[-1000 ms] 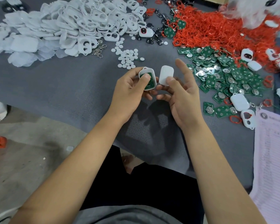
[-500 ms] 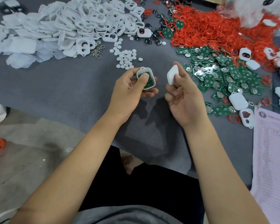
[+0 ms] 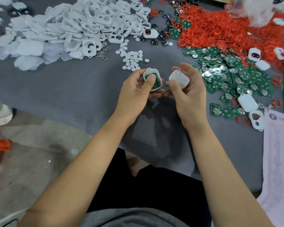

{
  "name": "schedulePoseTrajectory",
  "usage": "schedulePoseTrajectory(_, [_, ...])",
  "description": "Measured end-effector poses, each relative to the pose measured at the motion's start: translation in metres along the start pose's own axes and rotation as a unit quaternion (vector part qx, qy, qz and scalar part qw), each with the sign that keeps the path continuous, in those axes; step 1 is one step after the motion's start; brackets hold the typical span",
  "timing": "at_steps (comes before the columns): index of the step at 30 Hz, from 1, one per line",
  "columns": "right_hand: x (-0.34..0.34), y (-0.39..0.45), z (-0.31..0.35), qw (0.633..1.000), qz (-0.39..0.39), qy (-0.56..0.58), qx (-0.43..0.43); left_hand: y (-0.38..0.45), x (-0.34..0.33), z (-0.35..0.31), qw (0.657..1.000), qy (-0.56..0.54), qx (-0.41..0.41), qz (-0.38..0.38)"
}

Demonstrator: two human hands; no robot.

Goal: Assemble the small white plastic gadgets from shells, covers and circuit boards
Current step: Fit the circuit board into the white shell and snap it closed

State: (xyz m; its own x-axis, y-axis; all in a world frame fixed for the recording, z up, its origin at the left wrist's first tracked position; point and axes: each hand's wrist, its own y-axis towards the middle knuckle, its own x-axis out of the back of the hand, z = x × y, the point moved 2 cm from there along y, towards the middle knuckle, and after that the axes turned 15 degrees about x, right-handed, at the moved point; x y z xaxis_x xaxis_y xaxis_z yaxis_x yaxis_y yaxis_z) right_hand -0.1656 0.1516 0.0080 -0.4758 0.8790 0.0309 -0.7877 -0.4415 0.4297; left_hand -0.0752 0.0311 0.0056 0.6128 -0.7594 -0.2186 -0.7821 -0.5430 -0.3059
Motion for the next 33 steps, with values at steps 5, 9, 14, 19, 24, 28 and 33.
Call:
schedulePoseTrajectory(5, [0.0,0.0,-0.001,1.0,-0.003,0.017,-0.012,0.001,0.0,0.002,1.0,-0.007,-0.003,0.001])
schedulePoseTrajectory(9, [-0.001,-0.001,0.0,0.997,-0.012,0.066,-0.036,0.001,0.001,0.002,1.0,-0.001,-0.008,0.002])
schedulePoseTrajectory(14, [-0.001,0.0,0.0,0.991,-0.022,0.114,-0.061,0.002,0.002,0.004,1.0,0.004,-0.014,0.006])
schedulePoseTrajectory(19, [0.0,0.0,0.001,0.991,-0.009,0.107,-0.076,0.002,0.002,0.004,1.0,0.02,-0.021,0.004])
schedulePoseTrajectory(24, [0.002,-0.001,-0.003,0.995,-0.034,0.069,-0.058,0.003,0.001,0.004,1.0,0.0,-0.016,0.019])
schedulePoseTrajectory(28, [0.002,-0.002,-0.004,0.991,-0.043,0.101,-0.079,0.007,0.001,0.005,0.999,-0.04,0.019,0.032])
schedulePoseTrajectory(33, [0.0,-0.002,-0.005,0.997,-0.054,-0.005,-0.048,0.011,0.003,0.007,0.994,-0.079,0.037,0.071])
